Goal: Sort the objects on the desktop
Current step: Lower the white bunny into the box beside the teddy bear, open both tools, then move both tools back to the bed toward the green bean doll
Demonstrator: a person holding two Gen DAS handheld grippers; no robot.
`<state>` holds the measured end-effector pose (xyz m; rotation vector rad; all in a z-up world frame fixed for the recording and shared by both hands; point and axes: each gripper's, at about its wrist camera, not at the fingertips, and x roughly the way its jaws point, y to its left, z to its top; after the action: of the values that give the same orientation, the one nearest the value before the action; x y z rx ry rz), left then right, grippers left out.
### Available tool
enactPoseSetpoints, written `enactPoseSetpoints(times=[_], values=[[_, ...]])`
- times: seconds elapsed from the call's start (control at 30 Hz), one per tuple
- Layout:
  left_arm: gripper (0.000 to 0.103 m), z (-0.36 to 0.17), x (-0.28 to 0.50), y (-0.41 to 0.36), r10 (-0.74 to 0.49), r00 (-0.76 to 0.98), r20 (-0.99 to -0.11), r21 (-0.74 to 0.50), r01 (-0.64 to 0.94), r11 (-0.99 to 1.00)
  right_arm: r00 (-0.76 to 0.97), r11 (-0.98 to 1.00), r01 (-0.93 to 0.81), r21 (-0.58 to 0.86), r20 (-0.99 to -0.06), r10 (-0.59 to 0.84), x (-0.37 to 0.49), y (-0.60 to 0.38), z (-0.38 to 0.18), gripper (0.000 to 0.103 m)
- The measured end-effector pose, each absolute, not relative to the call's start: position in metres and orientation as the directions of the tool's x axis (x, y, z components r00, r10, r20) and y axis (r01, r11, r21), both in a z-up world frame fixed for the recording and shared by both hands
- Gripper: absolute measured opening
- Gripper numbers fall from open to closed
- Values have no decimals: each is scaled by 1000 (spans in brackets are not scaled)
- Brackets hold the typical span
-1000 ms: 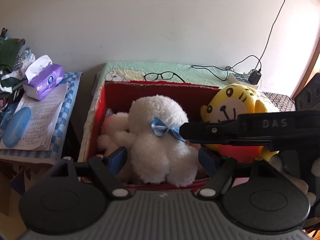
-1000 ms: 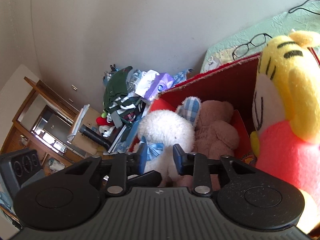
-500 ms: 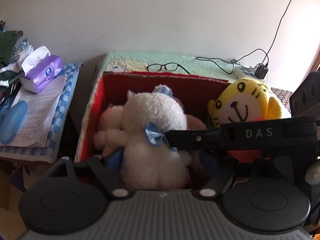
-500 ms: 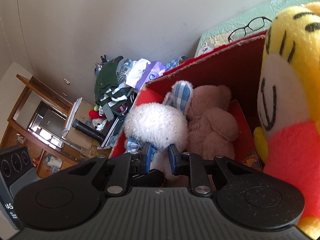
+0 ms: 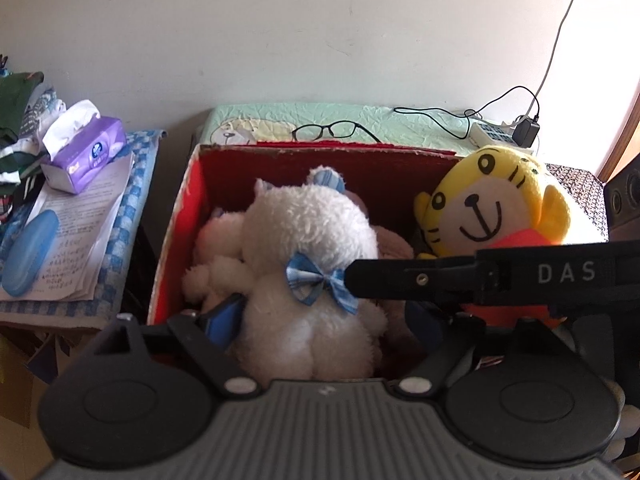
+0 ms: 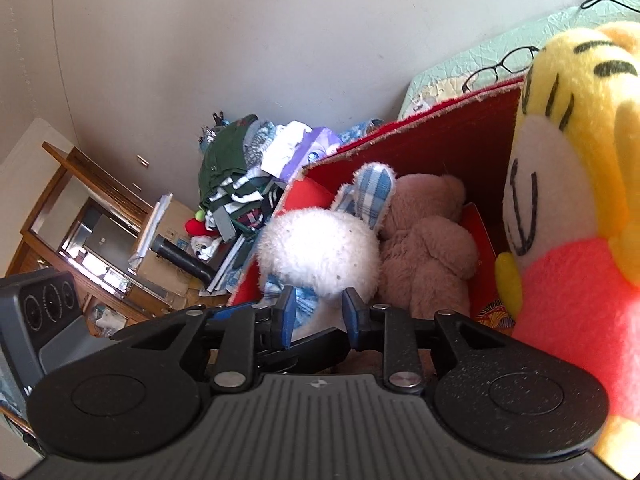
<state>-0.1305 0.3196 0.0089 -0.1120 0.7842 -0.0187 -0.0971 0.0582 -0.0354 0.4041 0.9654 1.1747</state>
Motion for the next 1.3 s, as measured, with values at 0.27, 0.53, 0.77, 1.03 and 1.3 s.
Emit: enactPoseSetpoints(times=[0.27,0.53,0.77,1.03,1.3], values=[[90,14,-139,319,-30,716,-697,-87,-43,995,92,343,-571,746,-357,930,-100,49,-29,55],[90,29,-155,319,17,747,-665,-72,-86,994,152,331,-566,755,-299,942,-107,31,-22,54],[90,39,-155,302,-8,767,-642,-97,-71,993,233,349,-561,751,-261,937,-113,5,-19,51],[90,45,-146,265,-55,771,-635,-122,-29,992,293,364,-501,785,-242,925,-104,-35,-28,41],[87,53,-137,215,-84,776,-626,-149,-13,989,334,381,-444,811,-244,910,-79,-86,-35,44]])
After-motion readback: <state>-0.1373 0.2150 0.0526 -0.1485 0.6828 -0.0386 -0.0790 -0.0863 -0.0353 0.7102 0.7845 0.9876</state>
